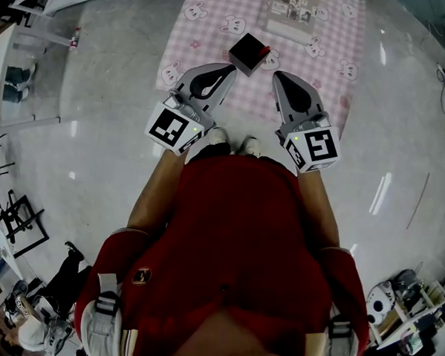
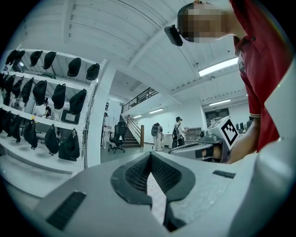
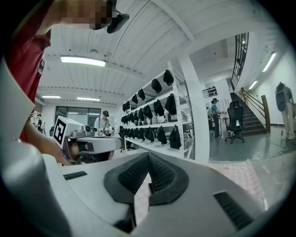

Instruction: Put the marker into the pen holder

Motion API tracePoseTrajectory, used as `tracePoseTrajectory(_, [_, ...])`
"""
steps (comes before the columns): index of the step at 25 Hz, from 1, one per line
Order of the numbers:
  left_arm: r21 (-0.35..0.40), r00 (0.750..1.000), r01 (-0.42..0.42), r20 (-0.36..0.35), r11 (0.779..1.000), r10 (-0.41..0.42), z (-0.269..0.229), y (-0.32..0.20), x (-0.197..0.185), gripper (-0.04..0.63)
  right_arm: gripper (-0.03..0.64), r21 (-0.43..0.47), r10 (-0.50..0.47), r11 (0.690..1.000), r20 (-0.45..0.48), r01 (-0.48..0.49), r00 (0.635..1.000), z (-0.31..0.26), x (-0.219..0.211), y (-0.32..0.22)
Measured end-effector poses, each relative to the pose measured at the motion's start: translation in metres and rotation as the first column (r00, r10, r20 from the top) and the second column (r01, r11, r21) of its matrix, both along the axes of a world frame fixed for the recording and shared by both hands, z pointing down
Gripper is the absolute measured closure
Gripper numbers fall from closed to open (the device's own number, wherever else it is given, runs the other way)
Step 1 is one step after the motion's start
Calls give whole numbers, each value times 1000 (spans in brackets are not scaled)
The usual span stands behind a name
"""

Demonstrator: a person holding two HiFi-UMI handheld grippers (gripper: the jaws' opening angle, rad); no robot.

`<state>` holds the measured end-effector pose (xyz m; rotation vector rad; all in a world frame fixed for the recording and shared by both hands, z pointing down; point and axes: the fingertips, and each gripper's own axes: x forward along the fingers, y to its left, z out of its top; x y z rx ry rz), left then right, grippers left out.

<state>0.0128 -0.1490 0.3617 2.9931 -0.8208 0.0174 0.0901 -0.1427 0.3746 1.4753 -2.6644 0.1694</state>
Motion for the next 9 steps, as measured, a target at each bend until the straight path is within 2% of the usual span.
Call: tracePoseTrajectory(9, [0, 1000, 0, 2, 1000, 0, -1, 2, 8, 589, 618, -2, 0, 1000, -5, 0, 1000, 0, 9, 1])
